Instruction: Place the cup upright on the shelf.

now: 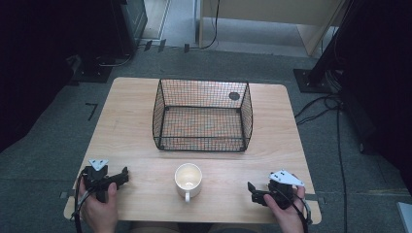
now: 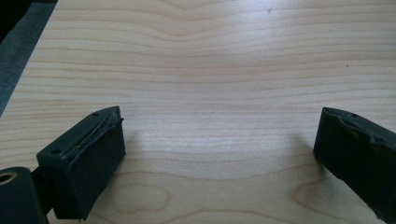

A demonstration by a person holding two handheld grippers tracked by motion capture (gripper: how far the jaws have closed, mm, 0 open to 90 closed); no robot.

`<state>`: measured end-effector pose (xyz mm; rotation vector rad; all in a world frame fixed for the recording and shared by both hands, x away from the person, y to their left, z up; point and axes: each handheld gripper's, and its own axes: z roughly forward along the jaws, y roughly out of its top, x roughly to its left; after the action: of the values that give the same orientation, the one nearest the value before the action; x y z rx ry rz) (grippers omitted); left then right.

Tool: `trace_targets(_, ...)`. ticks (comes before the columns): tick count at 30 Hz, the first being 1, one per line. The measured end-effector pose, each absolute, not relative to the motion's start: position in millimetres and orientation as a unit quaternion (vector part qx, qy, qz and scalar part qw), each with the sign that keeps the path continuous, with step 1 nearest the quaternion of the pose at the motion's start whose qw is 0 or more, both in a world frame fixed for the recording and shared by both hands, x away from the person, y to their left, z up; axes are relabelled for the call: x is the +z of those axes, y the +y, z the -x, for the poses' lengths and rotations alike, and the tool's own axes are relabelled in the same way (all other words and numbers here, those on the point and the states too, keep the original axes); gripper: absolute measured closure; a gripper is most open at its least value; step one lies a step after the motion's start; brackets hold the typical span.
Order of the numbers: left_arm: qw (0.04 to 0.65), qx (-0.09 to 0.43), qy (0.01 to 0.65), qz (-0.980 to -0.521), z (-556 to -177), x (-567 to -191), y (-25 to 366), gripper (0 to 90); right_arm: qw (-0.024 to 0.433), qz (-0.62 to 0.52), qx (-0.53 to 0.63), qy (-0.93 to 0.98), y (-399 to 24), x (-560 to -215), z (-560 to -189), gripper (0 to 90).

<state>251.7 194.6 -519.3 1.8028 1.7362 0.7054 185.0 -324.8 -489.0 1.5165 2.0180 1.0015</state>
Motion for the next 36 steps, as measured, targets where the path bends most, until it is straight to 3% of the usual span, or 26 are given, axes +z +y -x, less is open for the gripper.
trace_targets(12,0.268,0.261,0.643,-0.668,-251.7,-519.3,194.4,2.2,0.184,-0.517,0.388,0.741,-293.5,-473.4,-183.1,0.0)
trace_targets(36,0.268,0.261,0.643,-0.668,-251.8,-519.4,194.4,2.2,0.163,-0.471,0.408,0.765,-236.4,-454.8,-180.4,0.0)
